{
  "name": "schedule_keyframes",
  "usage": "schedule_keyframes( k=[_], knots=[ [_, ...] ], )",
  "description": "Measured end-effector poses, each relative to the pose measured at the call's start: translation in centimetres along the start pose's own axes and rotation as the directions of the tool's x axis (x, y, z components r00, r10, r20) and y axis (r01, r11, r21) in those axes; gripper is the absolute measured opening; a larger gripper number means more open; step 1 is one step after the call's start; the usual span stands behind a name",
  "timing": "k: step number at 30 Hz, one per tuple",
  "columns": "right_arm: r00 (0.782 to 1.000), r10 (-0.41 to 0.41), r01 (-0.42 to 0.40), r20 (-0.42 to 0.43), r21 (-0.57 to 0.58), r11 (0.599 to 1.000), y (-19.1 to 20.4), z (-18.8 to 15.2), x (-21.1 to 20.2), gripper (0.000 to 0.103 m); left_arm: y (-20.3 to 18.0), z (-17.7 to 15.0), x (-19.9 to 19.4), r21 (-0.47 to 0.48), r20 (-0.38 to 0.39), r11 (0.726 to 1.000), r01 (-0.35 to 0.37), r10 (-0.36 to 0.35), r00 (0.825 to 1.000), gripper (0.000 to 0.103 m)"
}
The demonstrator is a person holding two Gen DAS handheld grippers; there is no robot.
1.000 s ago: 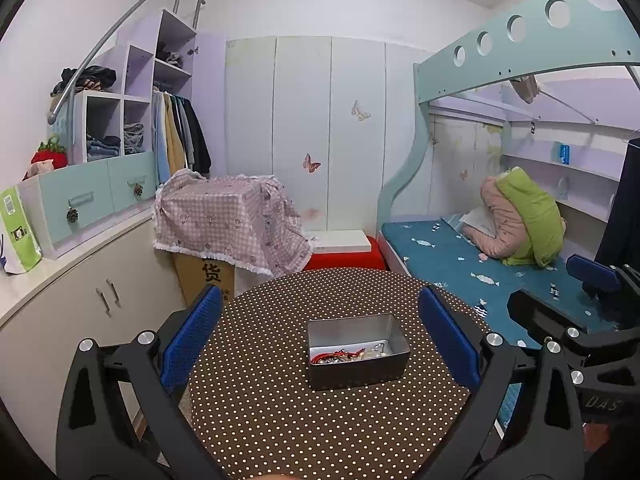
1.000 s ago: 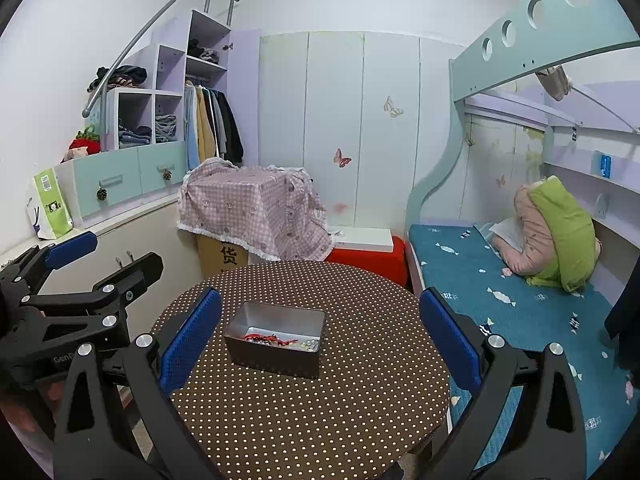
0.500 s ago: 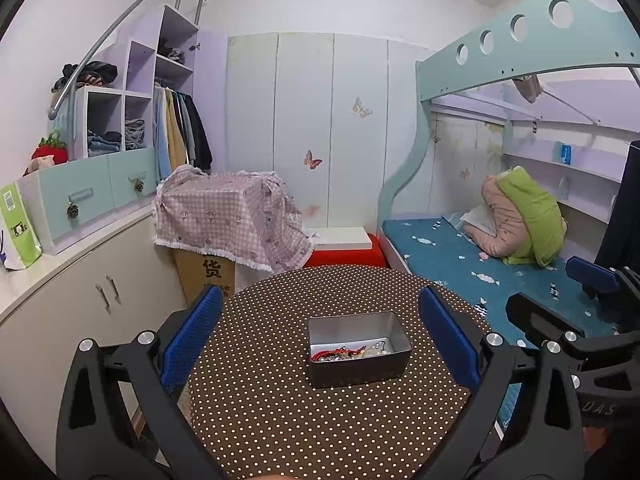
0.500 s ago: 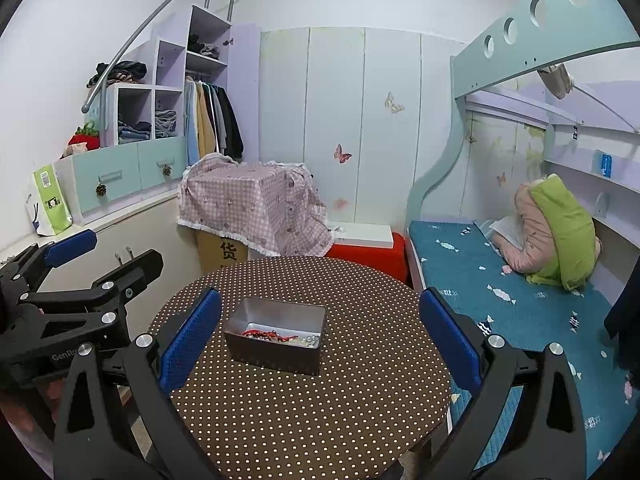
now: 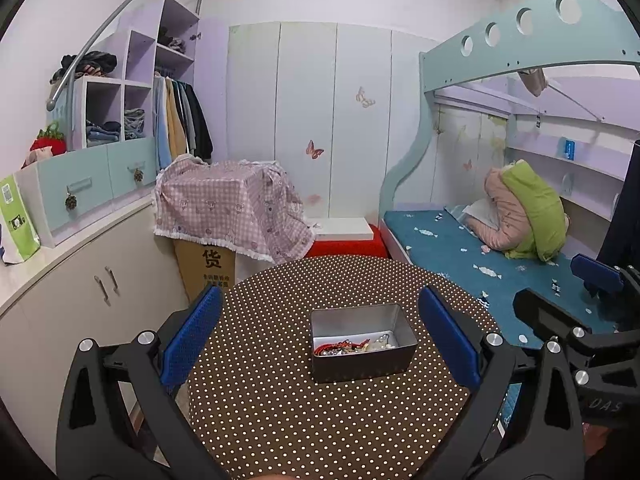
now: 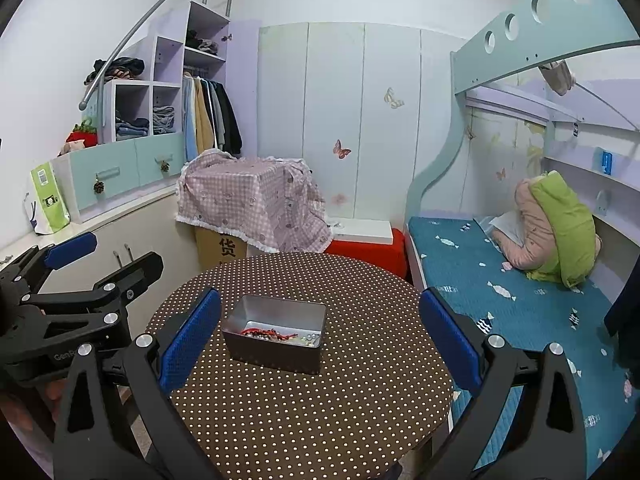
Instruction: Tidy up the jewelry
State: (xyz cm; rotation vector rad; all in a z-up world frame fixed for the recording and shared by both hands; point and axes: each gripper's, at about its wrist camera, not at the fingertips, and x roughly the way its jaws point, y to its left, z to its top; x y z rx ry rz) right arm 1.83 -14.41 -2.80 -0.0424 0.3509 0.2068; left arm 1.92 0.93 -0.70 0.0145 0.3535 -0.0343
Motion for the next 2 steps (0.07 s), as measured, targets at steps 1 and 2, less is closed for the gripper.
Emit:
schedule_keyframes(
  k=[1, 2],
  knots=[
    [1.0, -0.001, 0.001, -0.002, 0.002, 1.0, -0.05, 0.04, 0.07, 0.095, 0.03, -0.09, 0.27, -0.001, -0.006, 1.0, -0.003, 0.003, 1.0, 0.098],
    [1.0, -0.001, 0.001, -0.006, 0.005, 1.0, -0.14, 0.03, 0.21, 0.095, 0.09, -0.16, 0.54, -0.003, -0.011, 1.0, -0.006, 0.006, 1.0, 0.098]
  ],
)
